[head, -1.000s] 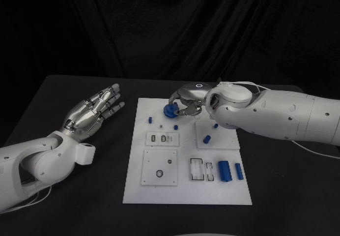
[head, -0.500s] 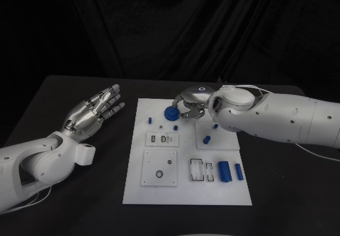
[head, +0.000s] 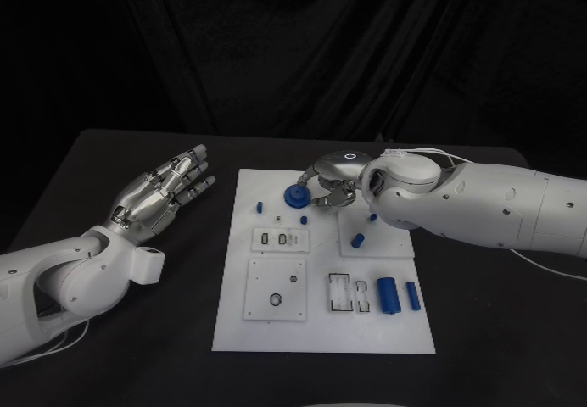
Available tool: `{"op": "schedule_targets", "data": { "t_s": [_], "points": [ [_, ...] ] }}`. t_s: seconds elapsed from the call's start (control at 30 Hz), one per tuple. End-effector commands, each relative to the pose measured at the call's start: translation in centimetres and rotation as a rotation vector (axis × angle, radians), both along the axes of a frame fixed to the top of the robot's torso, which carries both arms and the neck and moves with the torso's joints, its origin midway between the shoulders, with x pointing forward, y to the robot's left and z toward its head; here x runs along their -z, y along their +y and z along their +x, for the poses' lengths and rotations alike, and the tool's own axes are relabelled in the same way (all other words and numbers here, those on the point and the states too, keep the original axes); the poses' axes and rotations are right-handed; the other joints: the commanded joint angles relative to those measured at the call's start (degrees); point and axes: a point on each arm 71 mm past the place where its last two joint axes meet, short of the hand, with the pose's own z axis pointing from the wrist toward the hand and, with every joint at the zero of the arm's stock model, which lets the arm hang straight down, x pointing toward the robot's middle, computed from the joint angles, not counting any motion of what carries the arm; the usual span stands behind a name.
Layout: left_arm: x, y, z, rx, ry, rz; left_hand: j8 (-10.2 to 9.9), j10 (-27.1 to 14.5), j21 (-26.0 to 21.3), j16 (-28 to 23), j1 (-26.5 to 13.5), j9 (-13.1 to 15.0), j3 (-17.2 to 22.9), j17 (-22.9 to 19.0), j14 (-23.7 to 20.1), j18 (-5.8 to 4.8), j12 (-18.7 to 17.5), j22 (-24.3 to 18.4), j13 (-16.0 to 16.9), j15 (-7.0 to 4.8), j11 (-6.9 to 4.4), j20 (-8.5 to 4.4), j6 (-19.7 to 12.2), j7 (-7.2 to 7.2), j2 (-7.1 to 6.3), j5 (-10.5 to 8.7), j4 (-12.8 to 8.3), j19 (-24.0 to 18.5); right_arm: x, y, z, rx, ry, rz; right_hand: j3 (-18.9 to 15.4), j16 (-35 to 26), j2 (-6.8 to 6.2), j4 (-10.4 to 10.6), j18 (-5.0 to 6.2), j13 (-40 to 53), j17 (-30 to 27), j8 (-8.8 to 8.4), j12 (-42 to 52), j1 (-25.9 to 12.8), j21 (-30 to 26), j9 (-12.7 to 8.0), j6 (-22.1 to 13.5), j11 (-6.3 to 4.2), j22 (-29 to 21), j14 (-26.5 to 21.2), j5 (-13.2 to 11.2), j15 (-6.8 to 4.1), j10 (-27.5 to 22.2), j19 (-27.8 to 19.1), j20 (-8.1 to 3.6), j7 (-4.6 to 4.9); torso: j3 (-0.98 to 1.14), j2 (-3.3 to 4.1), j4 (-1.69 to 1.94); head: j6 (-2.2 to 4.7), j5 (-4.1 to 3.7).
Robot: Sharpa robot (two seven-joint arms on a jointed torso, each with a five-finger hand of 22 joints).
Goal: Assemble the parts on the task board
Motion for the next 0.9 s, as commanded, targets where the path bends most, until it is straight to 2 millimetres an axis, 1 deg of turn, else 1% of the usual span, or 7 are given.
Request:
{"op": "schedule_targets", "data": {
  "t_s": [0.03, 0.1, 0.23, 0.4, 0.6, 0.8, 0.9],
  "points": [
    [-0.1, -0.2, -0.1, 0.014, -0.013, -0.012, -0.2, -0.1, 0.2, -0.3, 0.0, 0.0, 0.3, -0.1, 0.1, 0.32, -0.2, 0.1, -0.1, 0.52, -0.21, 0.53, 0.1, 0.39, -0.12, 0.24, 0.0, 0.0, 0.3, -0.1, -0.1, 0.002, 0.012, -0.014, -0.2, 0.2, -0.12, 0.3, 0.76, 15.1, 15.1, -0.06, 0.2, -0.3, -0.1, -0.1, 0.5, 0.16, 11.1, 6.0, -0.4, 0.42, 6.1, -0.3, 0.14, -0.04, -0.01, 0.0, 0.0, 0.01, 0.03],
    [-0.1, -0.2, -0.1, 0.014, -0.013, -0.012, -0.2, -0.1, 0.2, -0.3, 0.0, 0.0, 0.3, -0.1, 0.1, 0.31, -0.2, 0.1, -0.1, 0.52, -0.21, 0.54, 0.1, 0.41, -0.11, 0.25, 0.0, 0.0, 0.4, -0.2, -0.1, 0.002, 0.011, -0.013, -0.3, 0.2, -0.03, 0.4, 0.73, 15.1, 15.1, 0.07, 0.2, -0.4, 0.0, -0.2, 0.9, 0.16, 11.1, 6.0, -0.4, 0.42, 6.1, -0.2, 0.14, 0.0, -0.01, -0.01, 0.01, 0.02, 0.04],
    [-0.1, -0.2, -0.1, 0.014, -0.012, -0.012, -0.2, -0.1, 0.2, -0.3, 0.0, 0.0, 0.3, -0.1, 0.1, 0.31, -0.2, 0.1, -0.1, 0.52, -0.21, 0.54, 0.1, 0.41, -0.11, 0.25, 0.0, 0.0, 0.3, -0.6, -0.2, 0.005, 0.004, -0.003, -0.5, 0.2, 0.22, 0.6, 0.63, 15.1, 15.1, 0.91, 0.2, -0.7, 0.4, -0.2, 3.5, 0.26, 11.3, 6.0, -0.2, 0.45, 6.1, 0.2, 0.14, 0.3, -0.02, 0.0, 0.02, 0.05, 0.09],
    [-0.1, -0.2, 0.0, 0.014, -0.012, -0.011, -0.1, -0.1, 0.2, -0.3, 0.0, 0.0, 0.3, -0.1, 0.1, 0.31, -0.2, 0.1, -0.1, 0.52, -0.2, 0.55, 0.2, 0.43, -0.11, 0.27, 0.0, 0.0, 0.1, -1.5, -0.3, 0.011, -0.019, 0.021, -0.5, 0.2, 0.3, 0.6, 0.56, 15.1, 15.1, 1.28, 0.2, -0.8, 0.6, -0.2, 4.6, 0.34, 11.4, 6.0, 0.0, 0.48, 6.1, 0.4, 0.16, 0.46, -0.03, -0.01, 0.03, 0.24, 0.27],
    [-0.1, -0.2, -0.1, 0.013, -0.011, -0.012, -0.1, -0.1, 0.2, -0.3, 0.0, 0.0, 0.3, -0.1, 0.1, 0.31, -0.2, 0.1, -0.1, 0.52, -0.2, 0.55, 0.2, 0.43, -0.11, 0.27, 0.0, 0.0, -1.4, -3.8, -1.3, 0.009, -0.109, 0.105, -0.7, 0.2, 0.55, 1.4, 0.59, 15.1, 15.1, 1.15, 0.2, -1.5, 0.5, -0.3, 4.8, 0.44, 11.3, 6.0, 0.1, 0.55, 6.1, 0.3, 0.2, 0.58, -0.02, 0.02, 0.01, 0.49, 0.61],
    [-0.1, 0.0, -0.2, 0.009, -0.01, -0.01, -0.1, -0.1, 0.2, -0.3, 0.1, 0.0, 0.3, -0.1, 0.1, 0.31, -0.1, 0.1, 0.0, 0.53, -0.2, 0.56, 0.2, 0.45, -0.11, 0.3, -0.1, 0.0, -3.6, -6.2, -2.2, 0.034, -0.169, 0.145, -1.2, 0.2, 0.5, 2.1, 0.58, 15.1, 15.1, 0.86, 0.2, -2.2, 0.6, -0.6, 4.9, 0.37, 11.3, 6.0, -1.0, 0.52, 6.1, 0.4, 0.21, 0.44, -0.01, -0.05, -0.04, 0.22, 0.05],
    [-0.1, 0.1, -0.2, 0.008, -0.01, -0.009, -0.1, -0.1, 0.2, -0.3, 0.1, 0.0, 0.3, -0.1, 0.1, 0.31, -0.1, 0.1, 0.0, 0.53, -0.2, 0.56, 0.2, 0.45, -0.11, 0.3, -0.1, 0.0, -4.2, -7.3, -2.6, 0.06, -0.173, 0.144, -1.3, 0.2, 0.52, 2.4, 0.56, 15.1, 15.1, 0.78, 0.2, -2.3, 0.6, -0.7, 5.0, 0.31, 11.4, 6.0, -1.7, 0.47, 6.1, 0.5, 0.18, 0.35, 0.0, -0.09, -0.07, 0.21, -0.21]
  ]
}}
